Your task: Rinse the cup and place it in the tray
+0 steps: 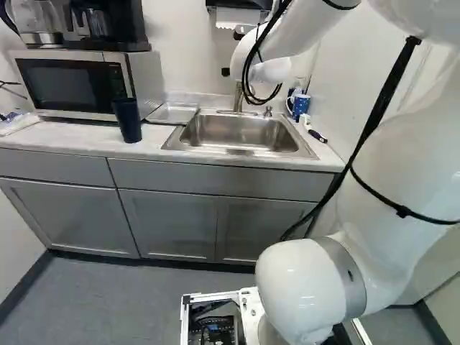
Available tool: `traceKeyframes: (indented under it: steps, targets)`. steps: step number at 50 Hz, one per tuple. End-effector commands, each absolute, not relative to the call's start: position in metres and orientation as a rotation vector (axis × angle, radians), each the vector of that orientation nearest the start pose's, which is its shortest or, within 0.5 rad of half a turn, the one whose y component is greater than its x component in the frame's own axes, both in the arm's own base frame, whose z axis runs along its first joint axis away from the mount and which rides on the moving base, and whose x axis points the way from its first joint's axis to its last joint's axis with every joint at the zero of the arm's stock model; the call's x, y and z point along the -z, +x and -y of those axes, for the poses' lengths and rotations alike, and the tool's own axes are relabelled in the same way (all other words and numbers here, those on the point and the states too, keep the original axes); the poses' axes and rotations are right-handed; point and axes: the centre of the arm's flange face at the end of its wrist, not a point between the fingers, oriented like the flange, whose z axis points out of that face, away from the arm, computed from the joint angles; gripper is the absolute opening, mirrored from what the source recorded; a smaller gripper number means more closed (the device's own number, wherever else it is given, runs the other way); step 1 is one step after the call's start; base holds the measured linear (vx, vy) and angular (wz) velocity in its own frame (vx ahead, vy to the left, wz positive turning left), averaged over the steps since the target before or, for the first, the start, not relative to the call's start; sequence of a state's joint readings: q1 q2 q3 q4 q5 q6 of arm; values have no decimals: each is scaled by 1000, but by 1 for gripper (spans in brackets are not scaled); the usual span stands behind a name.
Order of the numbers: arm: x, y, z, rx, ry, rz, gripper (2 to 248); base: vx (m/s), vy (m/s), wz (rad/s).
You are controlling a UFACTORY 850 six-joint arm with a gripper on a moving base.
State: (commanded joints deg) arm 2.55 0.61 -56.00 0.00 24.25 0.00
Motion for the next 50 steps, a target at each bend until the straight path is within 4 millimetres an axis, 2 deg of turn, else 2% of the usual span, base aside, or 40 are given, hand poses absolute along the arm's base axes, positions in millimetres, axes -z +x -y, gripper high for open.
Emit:
traceKeyframes:
  steps: [50]
  targets:
    - [-617, 624, -46, 1903, -2440, 90, 247, 0, 0, 0]
